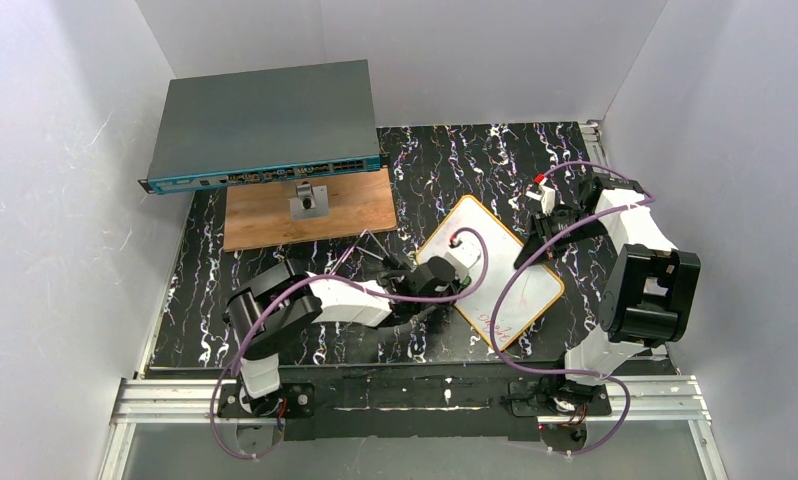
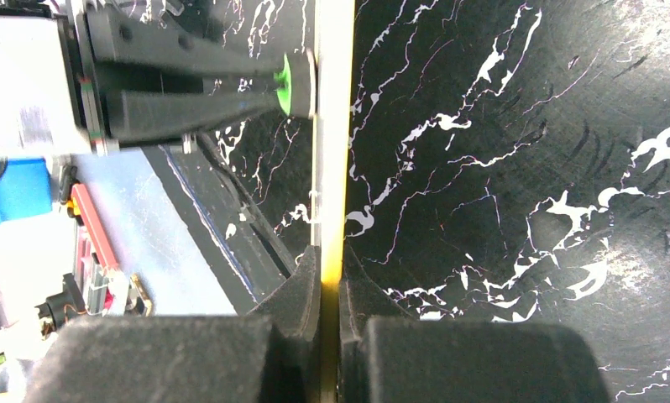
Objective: Erase the whiteboard
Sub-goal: Erase the whiteboard at the center of the board.
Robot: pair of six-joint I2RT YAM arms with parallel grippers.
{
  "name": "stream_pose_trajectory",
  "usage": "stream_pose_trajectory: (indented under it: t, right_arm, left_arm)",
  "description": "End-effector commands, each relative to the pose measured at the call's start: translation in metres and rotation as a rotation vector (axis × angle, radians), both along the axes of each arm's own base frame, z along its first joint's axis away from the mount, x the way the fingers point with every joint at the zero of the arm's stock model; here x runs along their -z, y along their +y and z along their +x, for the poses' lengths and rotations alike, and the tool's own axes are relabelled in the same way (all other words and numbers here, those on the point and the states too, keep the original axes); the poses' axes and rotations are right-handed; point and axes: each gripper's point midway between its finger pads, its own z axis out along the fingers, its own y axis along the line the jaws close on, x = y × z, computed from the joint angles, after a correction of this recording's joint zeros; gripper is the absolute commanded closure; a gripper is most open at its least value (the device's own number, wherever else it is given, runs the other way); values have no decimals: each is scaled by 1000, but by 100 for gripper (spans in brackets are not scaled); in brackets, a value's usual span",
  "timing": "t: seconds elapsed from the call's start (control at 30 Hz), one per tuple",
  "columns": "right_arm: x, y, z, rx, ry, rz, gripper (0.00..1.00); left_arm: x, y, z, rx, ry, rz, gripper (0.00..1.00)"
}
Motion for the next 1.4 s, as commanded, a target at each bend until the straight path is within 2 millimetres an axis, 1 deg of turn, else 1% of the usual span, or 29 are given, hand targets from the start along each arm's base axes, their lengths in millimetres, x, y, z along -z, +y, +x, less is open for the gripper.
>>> stream_pose_trajectory:
  t: [0.0,0.07,0.13,0.17,0.23,0.27,0.33,0.47,0.53,0.6,0.7,0.73,0.8,0.87,0.93,1.0,1.07,1.13,1.23,1.3,1.37]
  right_arm:
    - [-6,14,-1,-90,-116,51,99]
    - [-6,14,-1,-89,-117,50,99]
    - [-7,14,-1,-90,-117,51,99]
    - [-7,14,-1,-90,-118,51,99]
    - [-7,14,-1,-90,-119,51,99]
    - [-7,14,-1,-89,-117,51,99]
    - [-7,14,-1,-90,-118,53,99]
    - [-8,15,-1,-88,-120,56,99]
    - [-8,15,-1,-87,-121,57,99]
    - [-8,14,-1,-87,-121,54,99]
    - [-7,14,0,-87,-121,53,99]
    - [-7,14,0,-86,-118,52,99]
    - [-7,14,0,-85,-120,50,99]
    - [-7,14,0,-84,-119,49,99]
    - [-7,14,0,-83,-118,48,99]
    - [-7,14,1,-83,-121,47,99]
    - [-7,14,1,-81,-120,47,99]
    - [-7,14,1,-81,-120,46,99]
    - [-7,14,1,-81,-120,45,99]
    - [-7,14,1,-79,-120,46,99]
    - [-7,13,1,-79,-121,45,99]
  left_arm:
    - [-1,-39,-55,239,-20,-1,100]
    - [-2,-50,-70,302,-36,6,100]
    - [1,-54,-80,340,-48,26,100]
    - [3,-54,-84,349,-43,33,100]
    - [9,-50,-85,345,-37,48,100]
    - [12,-46,-81,326,-40,64,100]
    - [18,-35,-67,255,-61,108,100]
    - [29,0,-25,71,-3,142,100]
    - [27,16,-7,4,24,130,100]
    - [25,26,3,-20,27,138,100]
    - [23,32,7,-20,24,156,100]
    - [23,31,6,-11,26,154,100]
    - [21,23,-1,44,40,120,100]
    - [16,10,-13,116,49,72,100]
    - [10,-4,-28,204,18,56,100]
    - [7,-19,-50,302,-20,68,100]
    - [7,-27,-66,381,-63,100,100]
    - [11,-30,-75,413,-72,128,100]
    - [16,-30,-76,401,-68,139,100]
    - [17,-26,-68,339,-66,146,100]
    - [15,-19,-52,236,-51,136,100]
